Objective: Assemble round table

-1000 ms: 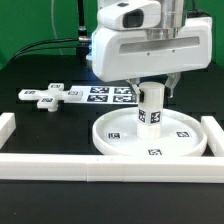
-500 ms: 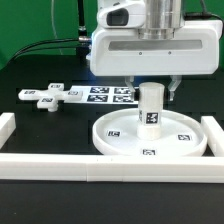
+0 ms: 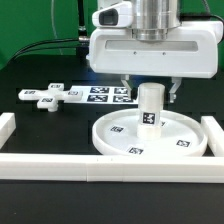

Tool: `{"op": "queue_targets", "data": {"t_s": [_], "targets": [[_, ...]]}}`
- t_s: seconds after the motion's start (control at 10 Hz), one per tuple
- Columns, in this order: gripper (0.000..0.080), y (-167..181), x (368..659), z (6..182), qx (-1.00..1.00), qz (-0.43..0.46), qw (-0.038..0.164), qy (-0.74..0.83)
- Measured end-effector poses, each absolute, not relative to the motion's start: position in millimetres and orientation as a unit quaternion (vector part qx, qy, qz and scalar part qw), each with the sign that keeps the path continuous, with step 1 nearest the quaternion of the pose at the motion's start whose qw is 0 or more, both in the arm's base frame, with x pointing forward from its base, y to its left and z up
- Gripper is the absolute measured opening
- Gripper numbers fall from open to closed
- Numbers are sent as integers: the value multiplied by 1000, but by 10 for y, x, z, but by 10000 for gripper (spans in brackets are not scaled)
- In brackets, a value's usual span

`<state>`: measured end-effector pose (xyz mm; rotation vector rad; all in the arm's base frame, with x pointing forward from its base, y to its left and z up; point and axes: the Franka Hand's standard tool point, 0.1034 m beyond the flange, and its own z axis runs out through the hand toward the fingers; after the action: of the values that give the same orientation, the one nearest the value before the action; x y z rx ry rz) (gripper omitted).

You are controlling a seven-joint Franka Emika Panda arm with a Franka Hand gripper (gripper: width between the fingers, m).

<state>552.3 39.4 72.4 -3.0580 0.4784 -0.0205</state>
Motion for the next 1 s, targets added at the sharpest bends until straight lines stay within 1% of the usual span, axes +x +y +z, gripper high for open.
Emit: {"op": "queue_targets", "data": {"t_s": [0.1, 0.2, 0.3, 0.5, 0.6, 0.8, 1.0], "targets": [[594, 393, 5523, 724, -988, -7, 23, 153], [640, 396, 5524, 729, -988, -7, 23, 152], [647, 383, 5510, 782, -995, -11, 23, 100], [647, 188, 5368, 986, -1000, -13, 25, 5], [649, 160, 5304, 1030, -1000, -18, 25, 2], [649, 187, 5303, 980, -1000, -14, 25, 0], [649, 148, 5277, 977, -999, -14, 24, -26]]}}
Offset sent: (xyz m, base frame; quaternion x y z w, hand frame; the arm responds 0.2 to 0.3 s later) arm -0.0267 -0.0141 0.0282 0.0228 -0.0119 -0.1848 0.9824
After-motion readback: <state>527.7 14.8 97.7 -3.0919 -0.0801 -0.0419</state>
